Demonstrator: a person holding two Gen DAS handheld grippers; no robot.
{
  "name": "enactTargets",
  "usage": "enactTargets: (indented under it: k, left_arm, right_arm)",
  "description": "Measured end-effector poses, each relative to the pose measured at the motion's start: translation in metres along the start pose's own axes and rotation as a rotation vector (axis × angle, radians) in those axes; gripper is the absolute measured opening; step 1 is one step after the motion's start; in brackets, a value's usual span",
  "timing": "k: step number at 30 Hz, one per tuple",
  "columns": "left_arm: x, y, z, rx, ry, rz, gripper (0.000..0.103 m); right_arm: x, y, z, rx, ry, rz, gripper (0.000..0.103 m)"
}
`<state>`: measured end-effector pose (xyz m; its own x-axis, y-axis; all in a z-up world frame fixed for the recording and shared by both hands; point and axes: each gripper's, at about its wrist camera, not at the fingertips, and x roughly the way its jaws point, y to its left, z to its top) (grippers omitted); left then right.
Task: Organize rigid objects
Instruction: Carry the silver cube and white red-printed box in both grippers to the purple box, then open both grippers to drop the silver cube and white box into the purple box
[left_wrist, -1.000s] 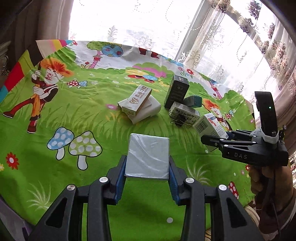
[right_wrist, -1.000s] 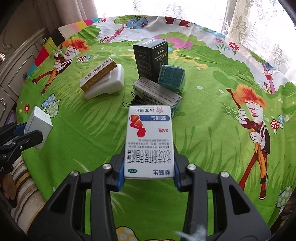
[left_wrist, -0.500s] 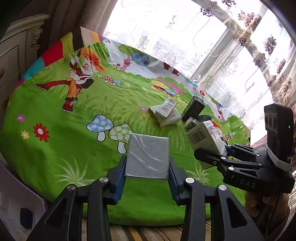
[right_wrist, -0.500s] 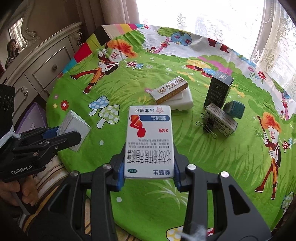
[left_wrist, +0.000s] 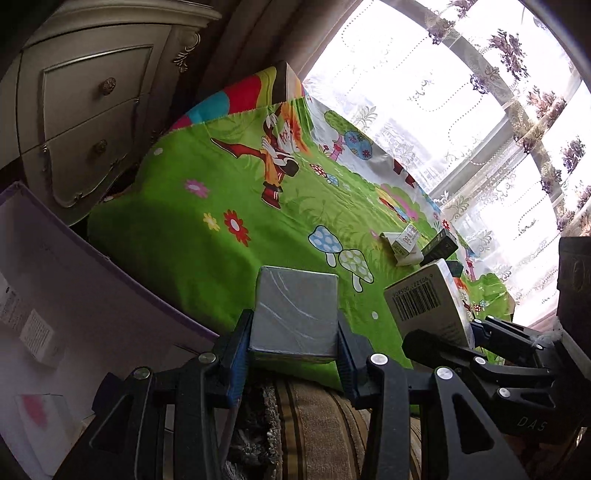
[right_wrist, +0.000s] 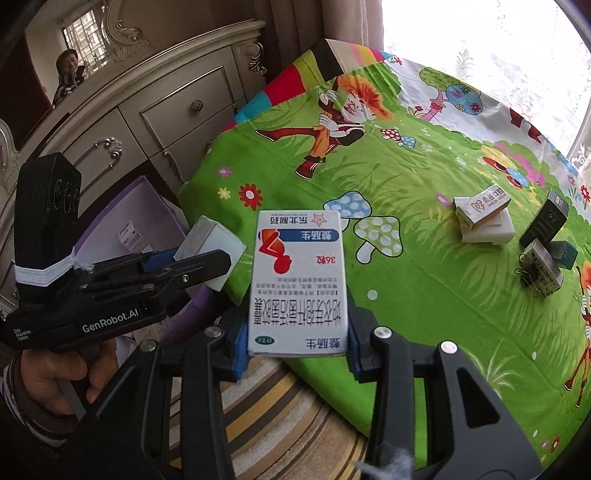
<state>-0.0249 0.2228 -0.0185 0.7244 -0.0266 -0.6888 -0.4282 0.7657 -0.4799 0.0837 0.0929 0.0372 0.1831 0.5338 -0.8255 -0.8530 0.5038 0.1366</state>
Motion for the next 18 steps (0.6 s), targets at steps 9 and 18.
enactTargets:
  k: [9, 18]
  left_arm:
    - [-0.023, 0.088, -0.021, -0.169, 0.003, 0.094, 0.042]
    - [-0.05, 0.141, -0.025, -0.277, -0.038, 0.161, 0.042]
  right_arm:
    - [0.02, 0.069, 0.0, -0.11, 0.051, 0.082, 0.045]
    - [0.036, 0.113, -0.004, -0.173, 0.095, 0.113, 0.045]
